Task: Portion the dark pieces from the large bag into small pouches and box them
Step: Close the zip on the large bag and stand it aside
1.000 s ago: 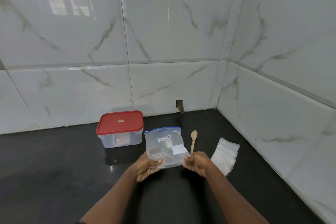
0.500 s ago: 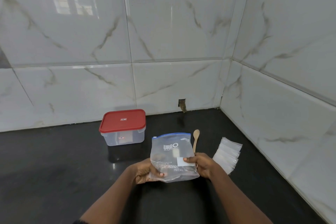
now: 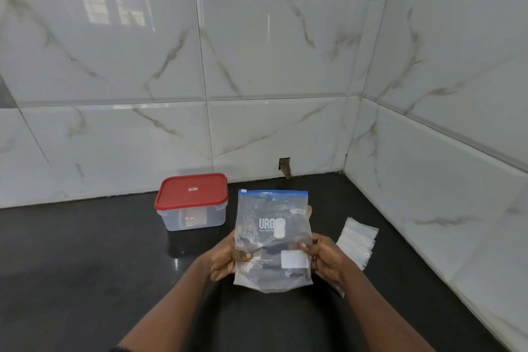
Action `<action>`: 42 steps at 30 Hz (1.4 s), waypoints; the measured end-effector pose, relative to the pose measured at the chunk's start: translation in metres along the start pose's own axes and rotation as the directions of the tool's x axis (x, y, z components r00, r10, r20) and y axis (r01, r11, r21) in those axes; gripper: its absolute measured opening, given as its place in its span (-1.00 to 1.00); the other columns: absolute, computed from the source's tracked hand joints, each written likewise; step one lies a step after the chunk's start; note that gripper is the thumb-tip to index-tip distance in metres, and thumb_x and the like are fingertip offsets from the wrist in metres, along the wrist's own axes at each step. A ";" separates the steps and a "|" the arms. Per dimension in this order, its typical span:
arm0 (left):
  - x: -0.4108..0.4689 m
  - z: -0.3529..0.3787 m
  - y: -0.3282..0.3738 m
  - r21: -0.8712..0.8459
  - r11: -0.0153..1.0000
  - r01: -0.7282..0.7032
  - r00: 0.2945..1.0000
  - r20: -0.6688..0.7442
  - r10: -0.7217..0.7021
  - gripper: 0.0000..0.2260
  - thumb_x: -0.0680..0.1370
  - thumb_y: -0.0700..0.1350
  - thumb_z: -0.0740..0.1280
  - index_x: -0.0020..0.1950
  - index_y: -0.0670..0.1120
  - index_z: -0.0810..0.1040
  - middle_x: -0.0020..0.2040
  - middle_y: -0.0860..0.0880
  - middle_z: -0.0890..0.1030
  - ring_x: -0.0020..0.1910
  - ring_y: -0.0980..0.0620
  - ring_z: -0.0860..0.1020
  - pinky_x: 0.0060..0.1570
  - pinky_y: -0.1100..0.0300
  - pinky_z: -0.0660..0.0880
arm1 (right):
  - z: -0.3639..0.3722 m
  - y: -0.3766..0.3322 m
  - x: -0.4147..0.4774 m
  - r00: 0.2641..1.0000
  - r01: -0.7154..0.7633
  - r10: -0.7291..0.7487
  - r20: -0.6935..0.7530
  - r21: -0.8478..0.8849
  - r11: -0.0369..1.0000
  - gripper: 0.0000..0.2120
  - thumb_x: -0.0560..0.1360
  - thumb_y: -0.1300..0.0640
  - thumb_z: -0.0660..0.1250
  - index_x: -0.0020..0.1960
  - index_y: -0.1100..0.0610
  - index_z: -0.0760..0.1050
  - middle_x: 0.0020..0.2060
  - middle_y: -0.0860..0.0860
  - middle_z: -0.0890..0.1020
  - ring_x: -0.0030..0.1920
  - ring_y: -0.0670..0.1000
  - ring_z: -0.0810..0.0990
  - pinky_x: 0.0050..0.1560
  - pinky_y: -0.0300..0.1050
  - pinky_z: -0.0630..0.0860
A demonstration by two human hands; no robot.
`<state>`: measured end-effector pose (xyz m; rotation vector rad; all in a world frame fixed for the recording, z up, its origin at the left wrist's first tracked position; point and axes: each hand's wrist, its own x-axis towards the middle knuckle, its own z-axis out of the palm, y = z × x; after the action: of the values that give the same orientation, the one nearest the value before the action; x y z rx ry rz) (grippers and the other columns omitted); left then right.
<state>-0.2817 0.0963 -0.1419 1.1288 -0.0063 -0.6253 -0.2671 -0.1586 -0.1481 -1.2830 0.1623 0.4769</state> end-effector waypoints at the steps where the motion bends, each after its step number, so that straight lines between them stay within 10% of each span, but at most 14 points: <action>1: -0.001 0.000 0.001 0.022 1.000 0.021 0.999 0.023 -0.022 -0.28 0.28 -0.54 0.29 0.35 -0.04 0.32 0.24 -0.24 0.52 0.19 -0.26 0.53 0.07 -0.22 0.52 | 0.000 -0.002 0.000 1.000 0.013 -0.013 0.020 0.013 1.000 -0.70 0.45 0.38 0.33 0.18 0.33 0.52 0.00 0.21 0.67 -0.02 0.17 0.67 0.00 0.09 0.62; 11: 0.010 0.001 0.012 -0.002 0.999 -0.046 0.996 -0.083 0.045 -0.58 0.46 -0.39 0.29 0.32 -0.24 0.39 0.17 -0.27 0.56 0.11 -0.23 0.58 0.01 -0.09 0.59 | -0.001 -0.012 0.001 0.997 0.070 -0.073 -0.030 -0.091 0.993 -0.71 0.36 0.52 0.34 0.03 0.30 0.58 -0.16 0.14 0.70 -0.20 0.06 0.69 -0.27 -0.11 0.62; 20: 0.010 0.014 0.021 0.068 0.997 -0.028 0.998 -0.052 0.032 -0.62 0.45 -0.27 0.39 0.26 -0.26 0.45 0.16 -0.28 0.57 0.07 -0.21 0.60 0.02 -0.05 0.59 | 0.006 -0.026 0.001 0.994 0.098 -0.098 0.043 -0.007 0.995 -0.69 0.41 0.41 0.37 0.14 0.29 0.54 0.01 0.20 0.67 -0.03 0.14 0.67 0.08 0.04 0.60; 42: 0.010 0.010 0.030 0.184 0.982 -0.049 0.993 -0.094 0.067 -0.72 0.45 -0.32 0.35 0.16 -0.27 0.51 0.05 -0.22 0.63 0.04 -0.17 0.62 0.02 0.01 0.59 | 0.011 -0.039 0.008 0.993 0.115 -0.115 -0.030 -0.004 0.993 -0.84 0.49 0.41 0.28 0.01 0.28 0.58 -0.14 0.15 0.68 -0.17 0.05 0.67 -0.07 -0.03 0.61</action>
<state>-0.2631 0.0914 -0.1149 1.3308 -0.0106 -0.5233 -0.2451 -0.1545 -0.1138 -1.2944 0.1122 0.3595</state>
